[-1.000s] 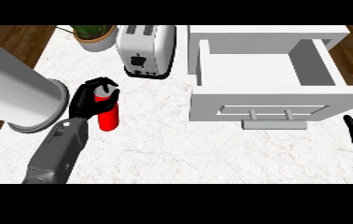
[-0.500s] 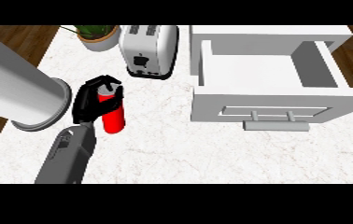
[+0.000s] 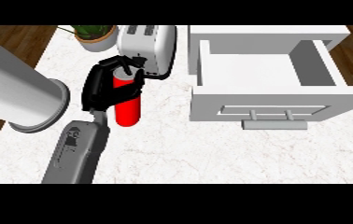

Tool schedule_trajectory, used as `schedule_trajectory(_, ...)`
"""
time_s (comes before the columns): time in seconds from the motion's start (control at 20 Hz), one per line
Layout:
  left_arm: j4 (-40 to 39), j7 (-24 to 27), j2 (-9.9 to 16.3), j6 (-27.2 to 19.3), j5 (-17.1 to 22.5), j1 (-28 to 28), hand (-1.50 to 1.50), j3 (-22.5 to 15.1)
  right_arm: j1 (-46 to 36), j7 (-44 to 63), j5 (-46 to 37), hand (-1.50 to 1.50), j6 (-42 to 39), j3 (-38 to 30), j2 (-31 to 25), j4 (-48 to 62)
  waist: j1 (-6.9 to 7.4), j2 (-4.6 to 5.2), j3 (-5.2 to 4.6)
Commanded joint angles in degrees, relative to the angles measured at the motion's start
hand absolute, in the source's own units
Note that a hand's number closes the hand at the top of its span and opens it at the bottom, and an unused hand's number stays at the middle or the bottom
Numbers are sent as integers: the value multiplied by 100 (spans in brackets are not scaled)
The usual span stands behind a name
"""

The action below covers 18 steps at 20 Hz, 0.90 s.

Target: Pick up the can, place it into the drawer and close the drawer

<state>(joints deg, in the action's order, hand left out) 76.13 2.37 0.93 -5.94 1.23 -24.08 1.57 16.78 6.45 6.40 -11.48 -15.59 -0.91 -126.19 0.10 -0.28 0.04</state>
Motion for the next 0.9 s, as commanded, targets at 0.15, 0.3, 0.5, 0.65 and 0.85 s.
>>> schedule_trajectory(0.15,278,-1155,-91,-765,-169,-1041,150,-607,-187,405,-49,-150,116,95,14,-363,-55,24,-4)
schedule_trajectory(0.3,190,-1424,-91,-1223,-34,-1499,150,-1042,68,-161,-140,-150,-112,116,85,14,-83,25,-2)
schedule_trajectory(0.5,-55,-1653,-92,-1639,-121,-2173,150,-1341,-101,-151,82,-150,-61,-139,-12,239,-80,27,-2)
schedule_trajectory(0.65,-698,-1720,-93,-1653,-4,-2978,150,-1122,200,-173,-103,-150,-131,49,73,-100,-129,33,-2)
schedule_trajectory(0.85,-1187,-1874,-93,-2212,197,-3726,150,-1373,-311,202,-69,-150,49,30,-44,2,-153,46,-2)
